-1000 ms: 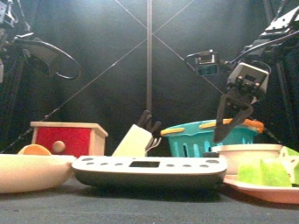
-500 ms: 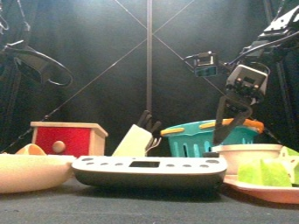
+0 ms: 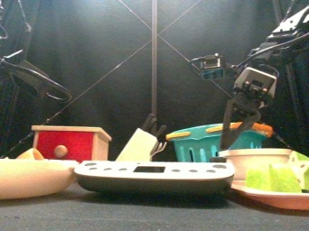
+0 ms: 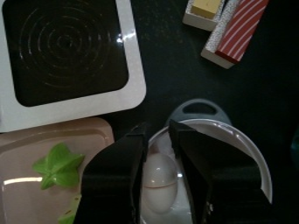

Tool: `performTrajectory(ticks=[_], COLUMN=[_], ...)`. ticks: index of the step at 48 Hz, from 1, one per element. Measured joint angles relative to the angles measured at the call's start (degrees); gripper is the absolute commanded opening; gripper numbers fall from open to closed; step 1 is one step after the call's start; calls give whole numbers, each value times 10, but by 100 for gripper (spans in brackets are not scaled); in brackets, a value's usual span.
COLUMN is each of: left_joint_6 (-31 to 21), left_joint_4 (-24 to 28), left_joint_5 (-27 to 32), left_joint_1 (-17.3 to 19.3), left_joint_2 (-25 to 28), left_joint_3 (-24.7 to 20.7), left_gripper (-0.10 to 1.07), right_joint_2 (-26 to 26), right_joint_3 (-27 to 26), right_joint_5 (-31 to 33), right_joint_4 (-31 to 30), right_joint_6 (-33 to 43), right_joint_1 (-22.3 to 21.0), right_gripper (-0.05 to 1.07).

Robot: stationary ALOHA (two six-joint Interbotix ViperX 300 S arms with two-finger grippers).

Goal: Grab pot lid

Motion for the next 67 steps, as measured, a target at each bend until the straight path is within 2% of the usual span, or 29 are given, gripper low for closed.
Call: performTrajectory(ticks=[11,34,52,67], left_joint_6=[0,0,0,0], left_joint_4=[0,0,11,10], left_joint_5=[-5,-4,44,54], left_joint_1=[1,0,0,1], left_joint_2=[1,2,-19,-41], left_joint_3=[4,3,-24,-38], left_gripper=[74,55,54,54], right_joint_2=[1,1,1,1], right_joint_3=[0,0,-1,0], right_joint_5=[0,0,0,0], right_joint_4=[0,0,-2,-2], right_joint_6=[0,0,0,0], right_joint_1=[0,-1,-3,-3], right_gripper=[68,68,68,68])
